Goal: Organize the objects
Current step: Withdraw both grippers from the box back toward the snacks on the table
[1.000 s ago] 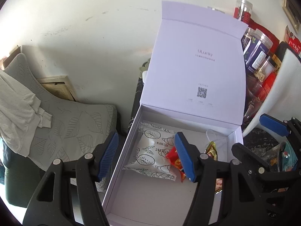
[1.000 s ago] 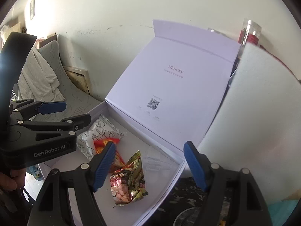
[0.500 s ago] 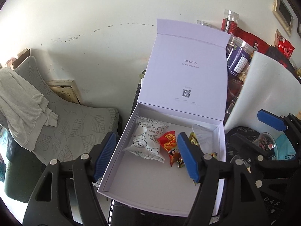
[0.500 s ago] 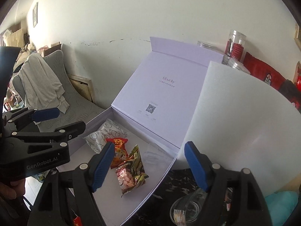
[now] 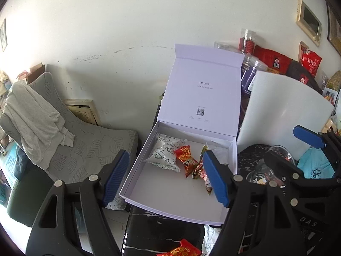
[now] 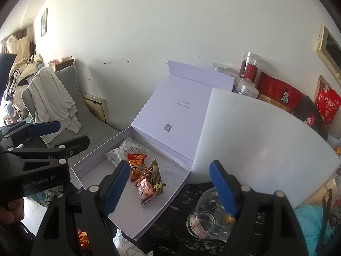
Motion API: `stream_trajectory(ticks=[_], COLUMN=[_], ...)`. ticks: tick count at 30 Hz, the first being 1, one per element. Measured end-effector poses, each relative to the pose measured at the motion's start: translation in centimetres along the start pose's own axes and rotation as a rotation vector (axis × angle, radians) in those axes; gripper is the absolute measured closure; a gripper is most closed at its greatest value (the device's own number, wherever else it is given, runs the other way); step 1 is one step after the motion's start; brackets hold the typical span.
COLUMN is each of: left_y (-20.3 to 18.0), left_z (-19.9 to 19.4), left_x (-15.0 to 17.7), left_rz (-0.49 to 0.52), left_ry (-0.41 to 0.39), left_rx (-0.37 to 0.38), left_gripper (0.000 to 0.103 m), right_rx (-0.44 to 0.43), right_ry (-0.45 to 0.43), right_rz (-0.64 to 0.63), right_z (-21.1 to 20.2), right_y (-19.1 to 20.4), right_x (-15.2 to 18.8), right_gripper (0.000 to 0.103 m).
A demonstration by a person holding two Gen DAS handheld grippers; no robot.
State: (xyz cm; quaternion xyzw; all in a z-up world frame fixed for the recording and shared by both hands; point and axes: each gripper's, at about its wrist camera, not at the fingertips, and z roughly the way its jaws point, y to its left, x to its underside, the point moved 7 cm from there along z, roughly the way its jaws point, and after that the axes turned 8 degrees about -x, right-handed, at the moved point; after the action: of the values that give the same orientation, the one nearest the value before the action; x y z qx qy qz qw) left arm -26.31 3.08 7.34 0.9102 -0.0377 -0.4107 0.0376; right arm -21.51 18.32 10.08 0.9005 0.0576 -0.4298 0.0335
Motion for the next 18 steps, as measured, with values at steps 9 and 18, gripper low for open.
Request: stream_trajectory(ticks=[9, 18], left_y=[-0.1, -0.6], left_z=[-4.1, -6.3], left_x=[0.7, 2.1], left_rz=[0.005, 0.032], left_ry=[-0.050, -0.059], left_rx=[0.005, 0.011], left_gripper=[0.024, 0.017], right_rx=[0.012, 0.012], right_ry=[-0.038, -0.061], right_rz=[0.005, 0.018], right_z=[-4.0, -6.7], right_y=[0.3, 0.3], right_x=[0.8, 2.2], right_gripper=[0.022, 0.018])
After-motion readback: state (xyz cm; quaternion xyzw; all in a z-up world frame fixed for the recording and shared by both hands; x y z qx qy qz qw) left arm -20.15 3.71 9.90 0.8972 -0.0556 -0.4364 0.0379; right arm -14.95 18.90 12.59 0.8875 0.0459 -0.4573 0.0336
